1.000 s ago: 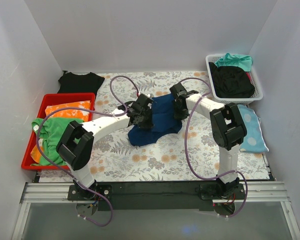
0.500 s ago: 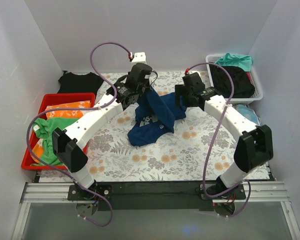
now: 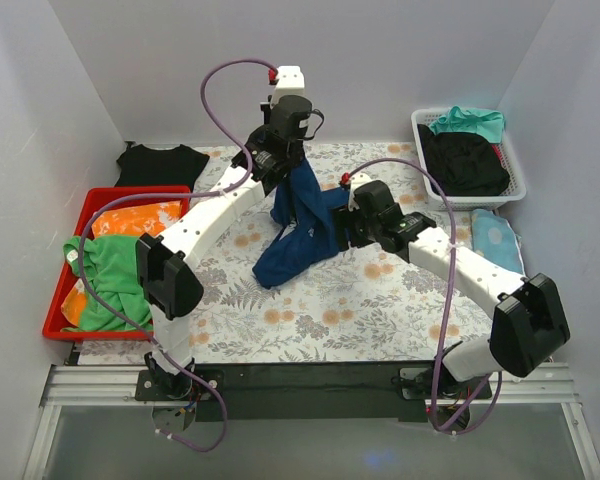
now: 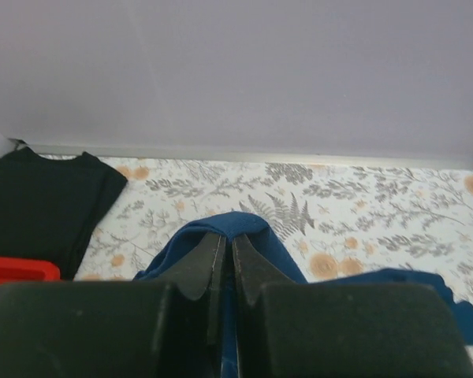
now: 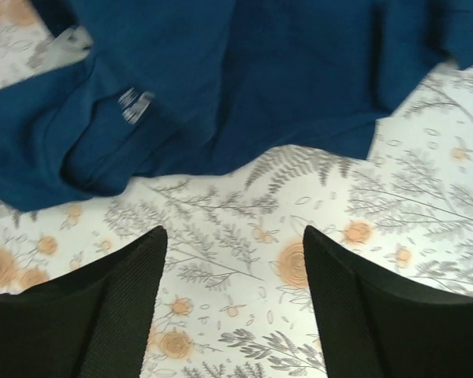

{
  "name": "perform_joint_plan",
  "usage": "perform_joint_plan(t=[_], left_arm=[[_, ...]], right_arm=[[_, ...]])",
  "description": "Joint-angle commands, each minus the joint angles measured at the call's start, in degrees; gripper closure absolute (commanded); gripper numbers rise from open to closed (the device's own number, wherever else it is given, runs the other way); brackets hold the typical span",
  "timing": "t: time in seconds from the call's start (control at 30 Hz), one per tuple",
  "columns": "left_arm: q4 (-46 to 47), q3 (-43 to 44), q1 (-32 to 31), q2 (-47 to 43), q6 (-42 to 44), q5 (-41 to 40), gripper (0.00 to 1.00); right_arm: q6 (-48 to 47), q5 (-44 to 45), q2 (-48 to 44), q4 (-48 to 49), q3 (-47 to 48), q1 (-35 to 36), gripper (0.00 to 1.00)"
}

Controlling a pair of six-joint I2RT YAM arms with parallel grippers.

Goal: Fold and stack the t-shirts
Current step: Flatten out the tshirt

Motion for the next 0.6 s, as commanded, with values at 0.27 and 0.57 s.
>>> perform_joint_plan(t=[0.27,0.57], left_arm=[[6.33,8.32,5.36,3.35,7.05,-4.32,1.00],[4.93,7.00,8.00,2.56,4.95,-1.42,1.00]], right_arm=[[-6.72,-11.27,19.98,6.25,13.78,12.11,0.25],[-8.13,-5.40,32.38,6.17,27.07,12.81,0.23]])
